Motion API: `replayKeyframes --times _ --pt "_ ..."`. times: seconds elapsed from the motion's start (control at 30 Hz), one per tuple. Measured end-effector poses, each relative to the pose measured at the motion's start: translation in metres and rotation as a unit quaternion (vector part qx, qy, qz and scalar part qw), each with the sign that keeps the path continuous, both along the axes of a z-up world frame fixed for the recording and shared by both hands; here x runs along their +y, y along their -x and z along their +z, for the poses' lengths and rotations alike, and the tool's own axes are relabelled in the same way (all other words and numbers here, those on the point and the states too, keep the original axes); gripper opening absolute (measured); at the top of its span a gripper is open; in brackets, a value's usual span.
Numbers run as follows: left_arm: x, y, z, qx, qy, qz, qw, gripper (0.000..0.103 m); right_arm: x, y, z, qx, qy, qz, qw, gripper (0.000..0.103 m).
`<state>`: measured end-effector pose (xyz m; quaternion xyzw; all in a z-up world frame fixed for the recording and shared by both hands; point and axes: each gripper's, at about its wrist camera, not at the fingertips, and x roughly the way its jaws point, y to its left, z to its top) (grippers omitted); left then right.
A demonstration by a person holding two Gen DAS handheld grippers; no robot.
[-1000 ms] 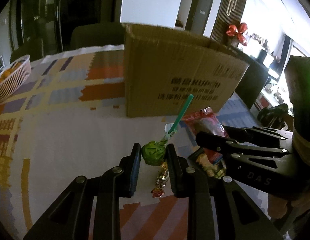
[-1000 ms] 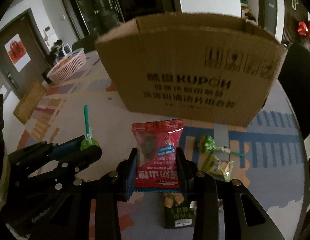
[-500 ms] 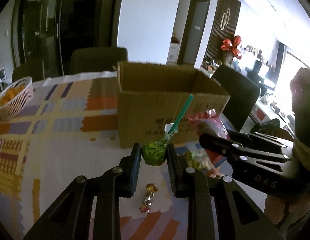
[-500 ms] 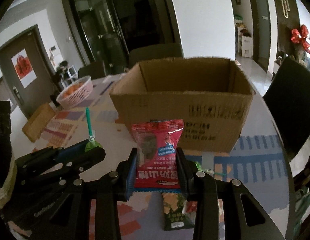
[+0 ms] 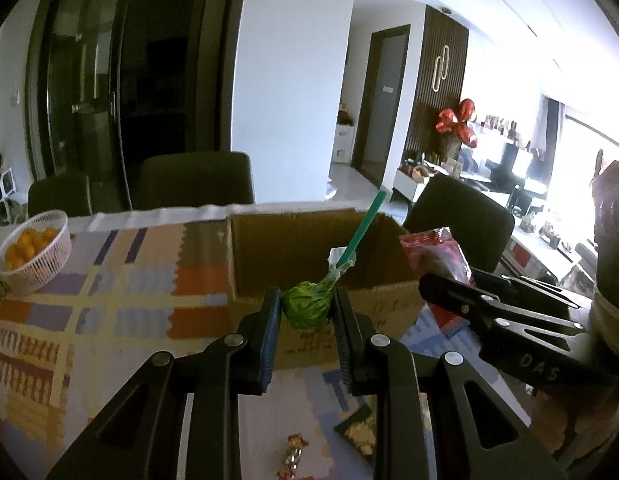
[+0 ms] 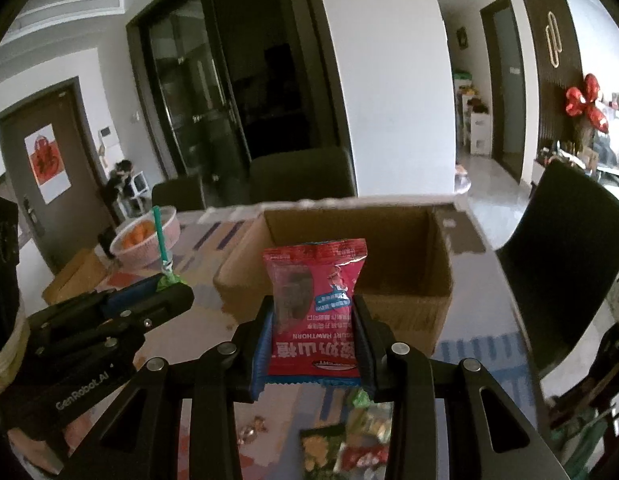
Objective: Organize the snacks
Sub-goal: 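Carry the red packet and lollipop into the box and open both tools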
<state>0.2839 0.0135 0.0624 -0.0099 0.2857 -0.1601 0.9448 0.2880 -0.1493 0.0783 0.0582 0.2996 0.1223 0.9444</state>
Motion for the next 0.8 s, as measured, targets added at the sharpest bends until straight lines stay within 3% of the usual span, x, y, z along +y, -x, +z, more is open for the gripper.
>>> replayKeyframes --times 0.4,0.8 --pt "-0.016 -0.048 0.025 0.0 -0.005 -0.013 0.9999 0.026 -0.013 -0.028 0.029 -0.027 0.021 -0.013 0.999 0.037" --pt "-0.036 -0.106 0.019 0.058 -0.034 -0.026 0.9974 0.026 -0.029 -0.087 0.025 0.021 0.04 -0.012 0.999 0.037"
